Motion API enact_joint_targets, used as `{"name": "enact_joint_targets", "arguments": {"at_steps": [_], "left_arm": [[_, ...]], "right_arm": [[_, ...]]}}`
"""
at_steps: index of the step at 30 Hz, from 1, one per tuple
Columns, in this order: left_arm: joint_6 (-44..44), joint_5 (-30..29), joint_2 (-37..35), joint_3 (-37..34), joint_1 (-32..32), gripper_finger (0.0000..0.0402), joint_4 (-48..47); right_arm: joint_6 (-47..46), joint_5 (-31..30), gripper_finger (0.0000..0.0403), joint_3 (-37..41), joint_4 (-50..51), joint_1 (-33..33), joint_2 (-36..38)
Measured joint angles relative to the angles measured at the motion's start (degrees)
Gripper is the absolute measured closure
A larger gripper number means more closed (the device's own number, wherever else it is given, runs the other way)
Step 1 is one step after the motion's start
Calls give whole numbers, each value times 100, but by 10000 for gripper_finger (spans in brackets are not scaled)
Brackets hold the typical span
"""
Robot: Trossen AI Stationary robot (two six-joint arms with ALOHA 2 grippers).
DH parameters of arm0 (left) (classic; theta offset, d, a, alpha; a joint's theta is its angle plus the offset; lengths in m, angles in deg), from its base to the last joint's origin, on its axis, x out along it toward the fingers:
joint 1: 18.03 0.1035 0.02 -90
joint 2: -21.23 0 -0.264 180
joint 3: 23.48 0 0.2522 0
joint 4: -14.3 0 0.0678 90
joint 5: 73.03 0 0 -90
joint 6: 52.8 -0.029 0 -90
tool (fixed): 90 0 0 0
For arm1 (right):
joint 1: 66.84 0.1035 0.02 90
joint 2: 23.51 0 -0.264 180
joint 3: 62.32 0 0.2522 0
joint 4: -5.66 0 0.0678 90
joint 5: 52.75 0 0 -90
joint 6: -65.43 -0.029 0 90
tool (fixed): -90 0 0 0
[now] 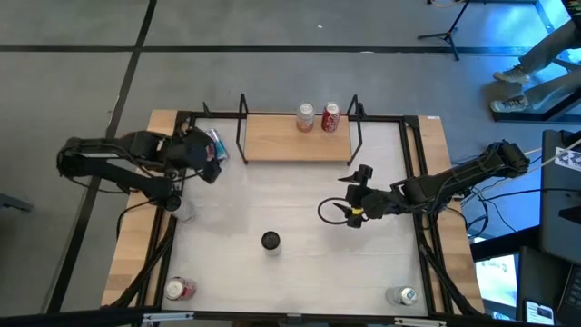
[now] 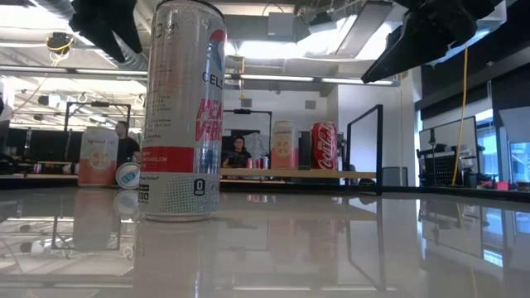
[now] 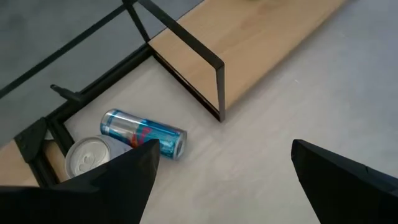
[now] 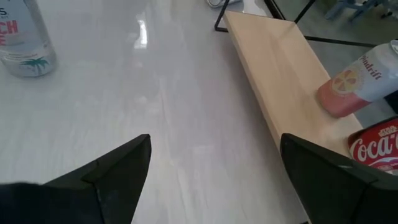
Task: Place canned beverage on shelf
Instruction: Adjust the top blue soda can
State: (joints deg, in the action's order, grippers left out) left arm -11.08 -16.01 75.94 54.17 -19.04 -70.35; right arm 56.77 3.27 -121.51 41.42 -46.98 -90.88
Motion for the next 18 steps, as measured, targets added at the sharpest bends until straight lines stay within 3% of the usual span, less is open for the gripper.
{"name": "enact_joint_targets", "arguments": {"at_steps": [6, 11, 18], "left_arm": [[-290, 254, 689, -228, 466, 49, -5], [-1890, 620, 1455, -246, 1165, 49, -95], [-3724, 542, 2141, -246, 1905, 49, -221]], "right_arm": [[0, -1, 49, 0, -1, 0, 0], [0, -4, 49, 0, -2, 0, 0], [-3, 1, 49, 0, 29, 0, 0]]}}
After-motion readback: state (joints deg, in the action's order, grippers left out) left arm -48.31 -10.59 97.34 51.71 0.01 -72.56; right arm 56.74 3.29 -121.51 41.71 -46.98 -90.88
